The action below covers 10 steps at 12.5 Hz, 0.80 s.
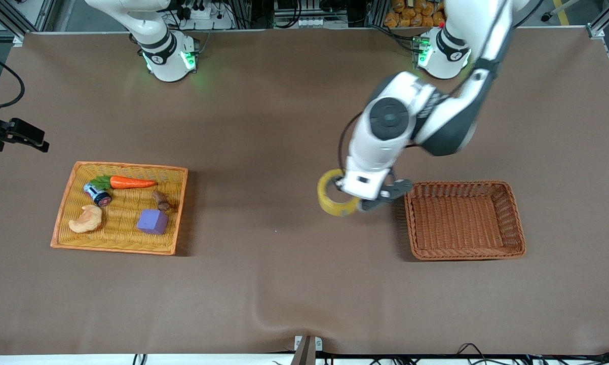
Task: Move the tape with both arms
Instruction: 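Open the right gripper and carry the tape toward the basket, then lower the tape into the brown basket with the left gripper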
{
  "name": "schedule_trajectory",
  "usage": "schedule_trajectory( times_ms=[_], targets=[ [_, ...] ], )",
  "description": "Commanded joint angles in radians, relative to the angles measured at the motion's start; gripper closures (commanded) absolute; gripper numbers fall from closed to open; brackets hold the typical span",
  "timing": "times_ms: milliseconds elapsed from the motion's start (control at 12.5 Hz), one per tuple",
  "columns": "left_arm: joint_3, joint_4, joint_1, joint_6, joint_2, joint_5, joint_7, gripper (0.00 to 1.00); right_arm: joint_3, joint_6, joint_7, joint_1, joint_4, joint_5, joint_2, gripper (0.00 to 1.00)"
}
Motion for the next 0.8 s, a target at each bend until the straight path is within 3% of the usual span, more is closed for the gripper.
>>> schedule_trajectory(
  times_ms=[0, 320, 480, 720],
  targets=[
    [-0.009, -0.022, 0.184, -0.004, -0.042, 0.017, -0.007, 1.0, 0.022, -0.03, 0.005, -0.03, 0.031, 0.019, 0.017, 0.0],
    [-0.016, -0.025, 0.413, -0.006, -0.03, 0.062, 0.099, 1.0, 0.019, -0.029, 0.005, -0.036, 0.029, 0.022, 0.018, 0.0],
    [-0.012, -0.046, 0.444, -0.021, -0.028, 0.056, 0.148, 1.0, 0.019, -0.029, 0.005, -0.039, 0.029, 0.022, 0.018, 0.0],
    [-0.012, -0.056, 0.483, -0.171, -0.035, 0.054, 0.142, 1.0, 0.019, -0.029, 0.005, -0.035, 0.029, 0.022, 0.021, 0.0]
  ],
)
